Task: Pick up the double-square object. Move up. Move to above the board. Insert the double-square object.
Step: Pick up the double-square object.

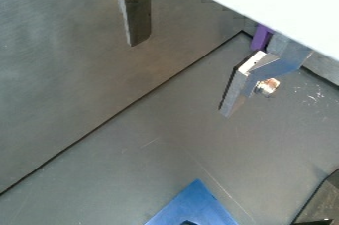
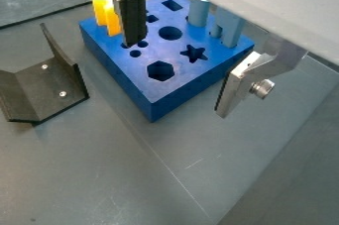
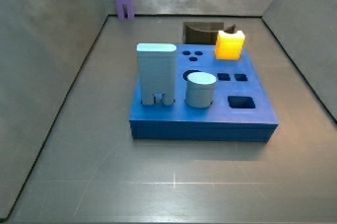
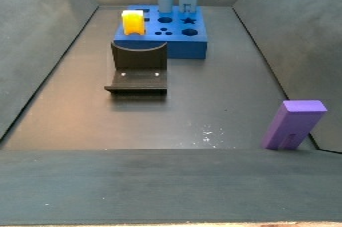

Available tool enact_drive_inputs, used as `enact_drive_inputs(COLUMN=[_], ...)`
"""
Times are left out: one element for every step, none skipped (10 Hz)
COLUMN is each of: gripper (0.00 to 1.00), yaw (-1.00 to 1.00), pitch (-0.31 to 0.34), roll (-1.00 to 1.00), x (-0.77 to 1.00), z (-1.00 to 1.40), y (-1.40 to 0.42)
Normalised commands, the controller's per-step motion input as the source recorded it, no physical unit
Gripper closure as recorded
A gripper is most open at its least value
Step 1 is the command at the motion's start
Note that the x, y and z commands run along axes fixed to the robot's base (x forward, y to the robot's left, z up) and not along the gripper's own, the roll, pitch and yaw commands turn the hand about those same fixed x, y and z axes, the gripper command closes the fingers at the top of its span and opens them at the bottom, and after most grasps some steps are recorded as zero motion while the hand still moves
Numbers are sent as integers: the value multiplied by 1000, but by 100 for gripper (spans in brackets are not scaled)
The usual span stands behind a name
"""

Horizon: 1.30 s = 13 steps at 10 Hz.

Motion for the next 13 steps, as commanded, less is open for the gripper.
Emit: enact_drive_inputs(gripper=[0, 0, 0, 0, 0, 0, 0, 0, 0, 0, 0, 0, 0], yaw=[0, 0, 0, 0, 0, 0, 0, -11, -71, -66, -49, -46, -43], pitch=[0, 0, 0, 37, 14, 46, 66, 103, 91, 129, 111, 63, 0], roll=[-54, 0, 0, 0, -134, -91, -29, 89, 603, 580, 634, 306, 0], x=[0, 0, -383, -180, 0, 0, 60, 400, 366, 357, 323, 234, 0], z=[0, -231, -283, -300, -220, -134, -31, 0, 0, 0, 0, -83, -180], y=[154, 463, 951, 1000, 966, 966, 946, 851, 569, 611, 617, 820, 931])
